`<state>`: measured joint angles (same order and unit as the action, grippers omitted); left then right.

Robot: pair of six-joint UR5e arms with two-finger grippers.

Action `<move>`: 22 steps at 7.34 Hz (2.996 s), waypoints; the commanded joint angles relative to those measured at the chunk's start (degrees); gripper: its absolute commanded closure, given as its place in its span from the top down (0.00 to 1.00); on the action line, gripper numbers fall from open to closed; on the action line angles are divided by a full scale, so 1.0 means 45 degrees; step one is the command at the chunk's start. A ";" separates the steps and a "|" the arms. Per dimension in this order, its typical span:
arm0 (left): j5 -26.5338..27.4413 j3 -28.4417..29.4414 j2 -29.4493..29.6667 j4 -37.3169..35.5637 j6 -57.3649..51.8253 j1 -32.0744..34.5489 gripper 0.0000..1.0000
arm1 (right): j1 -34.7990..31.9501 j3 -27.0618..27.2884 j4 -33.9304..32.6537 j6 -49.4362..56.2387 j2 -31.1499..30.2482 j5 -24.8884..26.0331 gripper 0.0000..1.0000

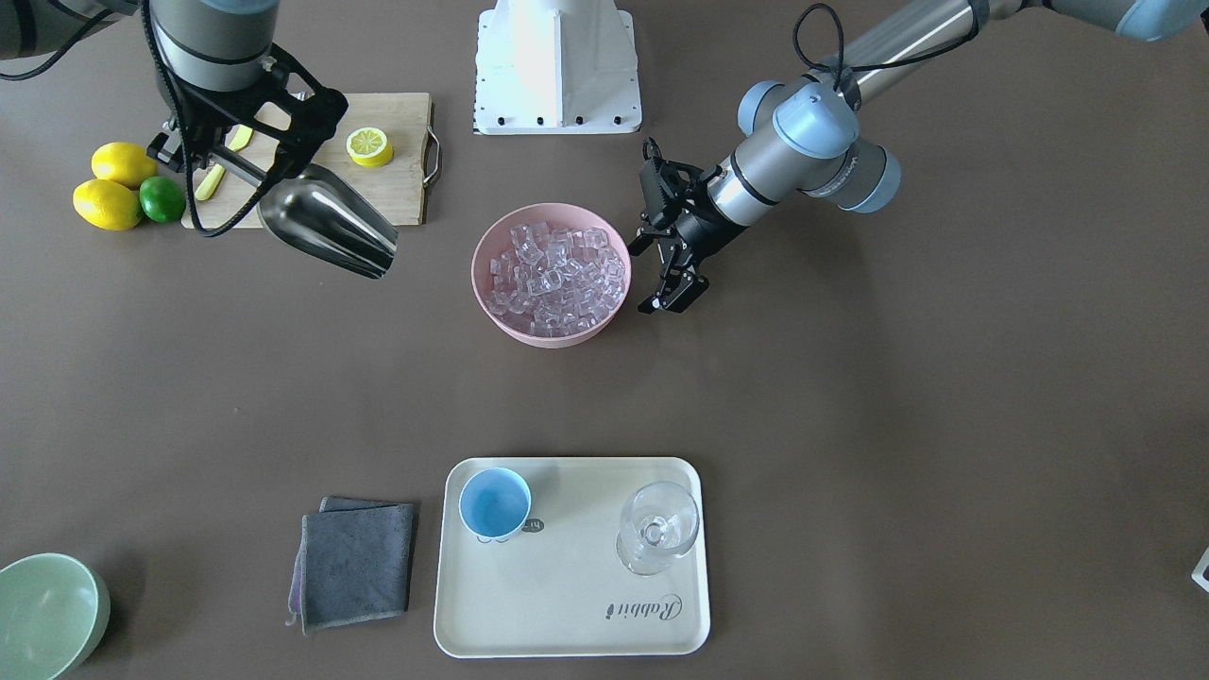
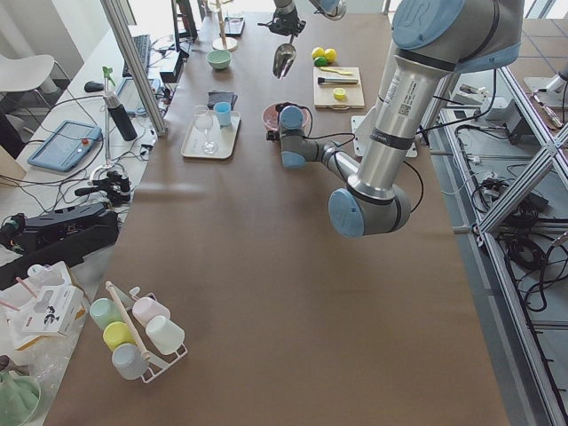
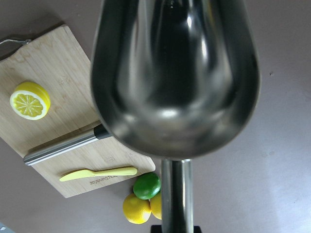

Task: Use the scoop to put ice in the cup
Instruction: 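Swing the scoop with the right gripper over to the pink ice bowl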

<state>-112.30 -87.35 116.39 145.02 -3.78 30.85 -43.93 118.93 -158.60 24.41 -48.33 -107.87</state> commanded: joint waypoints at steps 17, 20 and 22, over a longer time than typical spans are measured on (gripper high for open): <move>0.0249 0.0154 -0.0064 0.0390 0.0001 -0.0019 0.98 | 0.3745 -0.9533 -0.2042 -0.0425 0.6659 0.2800 0.00; 0.0249 0.0154 -0.0064 0.0391 0.0001 -0.0019 0.98 | 0.3805 -1.0040 -0.1321 -0.0444 0.6639 0.2800 0.00; 0.0249 0.0154 -0.0064 0.0391 0.0001 -0.0019 0.98 | 0.3805 -1.0198 -0.0988 -0.0444 0.6640 0.2819 0.00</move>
<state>-111.18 -86.66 116.11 146.78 -3.78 30.76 -26.84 73.67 -164.34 22.42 -18.42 -95.27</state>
